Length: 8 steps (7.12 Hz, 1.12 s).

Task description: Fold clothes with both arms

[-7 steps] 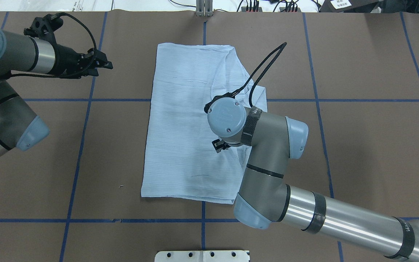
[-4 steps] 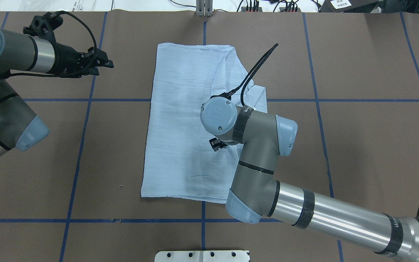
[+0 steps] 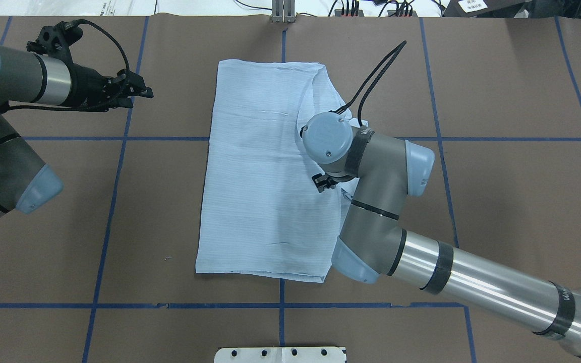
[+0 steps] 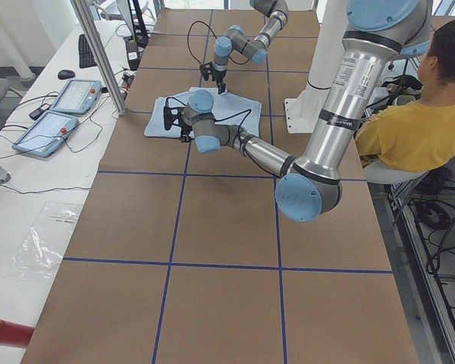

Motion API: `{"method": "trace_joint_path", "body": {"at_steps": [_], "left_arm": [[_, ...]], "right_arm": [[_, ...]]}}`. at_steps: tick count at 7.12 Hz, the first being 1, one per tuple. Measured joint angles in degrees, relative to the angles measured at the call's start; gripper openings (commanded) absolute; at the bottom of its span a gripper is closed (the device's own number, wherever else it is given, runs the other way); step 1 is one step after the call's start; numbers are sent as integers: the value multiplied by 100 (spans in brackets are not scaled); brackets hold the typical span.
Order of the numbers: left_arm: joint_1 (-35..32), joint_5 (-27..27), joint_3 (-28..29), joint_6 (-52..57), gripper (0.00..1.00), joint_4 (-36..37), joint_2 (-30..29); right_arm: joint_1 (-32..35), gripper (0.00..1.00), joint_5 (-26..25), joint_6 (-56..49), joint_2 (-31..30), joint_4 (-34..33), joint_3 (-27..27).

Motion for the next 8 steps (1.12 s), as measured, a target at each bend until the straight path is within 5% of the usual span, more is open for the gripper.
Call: {"method": "trace_joint_path", "body": {"at_steps": [2, 5, 8], "left_arm": [[0, 0, -66, -2, 64, 6, 6], [6, 6, -104, -4, 64, 9, 0], [16, 20, -111, -1, 64, 9, -3]], "right_arm": [[116, 100, 447, 783, -284, 50, 615], [-532, 100, 410, 5447, -382, 626, 1118], [-1343, 98, -363, 9036, -529, 855, 1517]]}}
